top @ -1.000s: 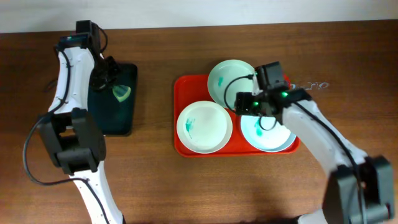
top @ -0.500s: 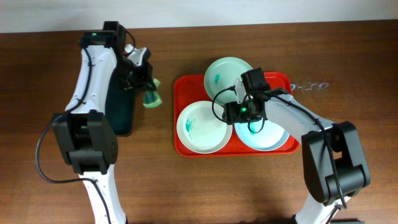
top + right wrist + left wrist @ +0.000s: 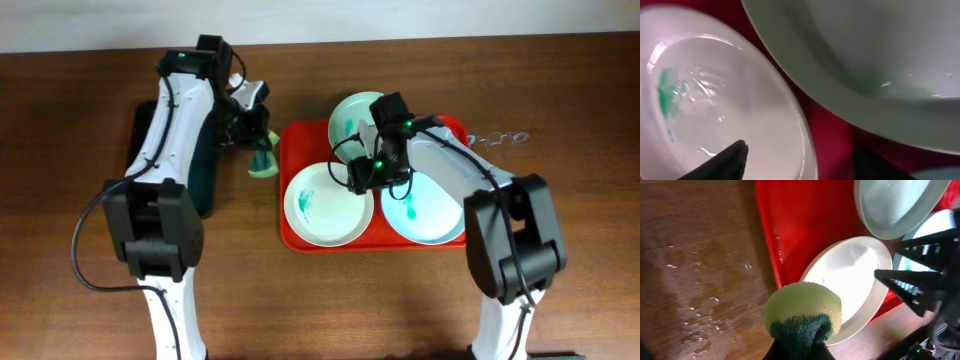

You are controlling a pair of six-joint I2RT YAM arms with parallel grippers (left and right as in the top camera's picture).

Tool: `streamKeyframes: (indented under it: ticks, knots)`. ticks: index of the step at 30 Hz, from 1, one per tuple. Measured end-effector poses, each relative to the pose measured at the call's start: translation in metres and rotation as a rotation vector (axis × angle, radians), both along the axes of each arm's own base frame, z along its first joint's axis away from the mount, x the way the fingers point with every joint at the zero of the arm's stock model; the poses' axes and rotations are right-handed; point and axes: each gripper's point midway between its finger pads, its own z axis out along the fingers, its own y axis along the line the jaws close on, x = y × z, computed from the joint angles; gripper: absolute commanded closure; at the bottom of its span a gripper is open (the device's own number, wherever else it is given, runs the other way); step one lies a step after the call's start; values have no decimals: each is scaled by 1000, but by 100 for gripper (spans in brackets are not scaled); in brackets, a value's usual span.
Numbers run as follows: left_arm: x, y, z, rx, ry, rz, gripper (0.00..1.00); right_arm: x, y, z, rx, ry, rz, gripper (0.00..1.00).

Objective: Clean dirty plates on tray and stack at the side

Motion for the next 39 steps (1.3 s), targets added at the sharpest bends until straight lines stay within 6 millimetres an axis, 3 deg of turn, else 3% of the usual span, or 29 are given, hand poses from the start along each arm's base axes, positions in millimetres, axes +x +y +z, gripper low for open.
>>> streamKeyframes:
  ticks: [2, 3, 5, 8, 11, 14, 16, 19, 23, 26, 27, 28, 30, 32, 34, 36, 39]
  knots:
    - [-4, -10, 0, 0, 4, -24, 100, -10, -5, -5, -27, 45, -2, 59]
    - [-6, -14, 0, 1, 6, -33, 100, -12, -8, -5, -36, 53, -7, 64]
    - [-11, -23, 0, 4, 15, -55, 100, -16, -12, -6, -53, 70, -5, 67]
    - [-31, -55, -8, 11, 47, -120, 100, -16, -14, -7, -56, 72, -12, 69]
    - [-54, -82, -31, 22, 85, -176, 100, -13, -13, -6, -49, 71, -38, 76]
    - [-89, -108, -68, 50, 140, -235, 100, -13, -12, -6, -47, 77, -57, 88]
    - [-93, -109, -80, 93, 146, -215, 100, -13, -12, -6, -46, 80, -68, 90]
    - [-84, -94, -103, 195, 113, -117, 100, -12, -12, -6, -44, 81, -86, 94]
    - [-75, -94, -106, 204, 59, -42, 98, -12, -12, -6, -43, 82, -87, 96]
    - [-63, -89, -106, 242, -2, -12, 89, -12, -12, -6, -43, 82, -87, 96]
    - [-57, -83, -106, 278, -32, 1, 68, -12, -12, -6, -43, 82, -87, 96]
    - [-43, -70, -105, 360, -99, 24, 53, -12, -12, -6, -43, 82, -87, 96]
    - [-39, -65, -105, 392, -123, 31, 46, -12, -11, -6, -36, 81, -86, 96]
    - [-48, -71, -103, 385, -103, -4, 43, -11, -10, -6, -33, 80, -85, 96]
    - [-54, -75, -99, 329, -61, -41, 50, -11, -10, -6, -34, 80, -85, 96]
    - [-60, -77, -96, 294, -27, -56, 72, -12, -10, -6, -34, 81, -85, 96]
    - [-67, -76, -95, 290, 1, -78, 84, -12, -10, -6, -34, 81, -85, 96]
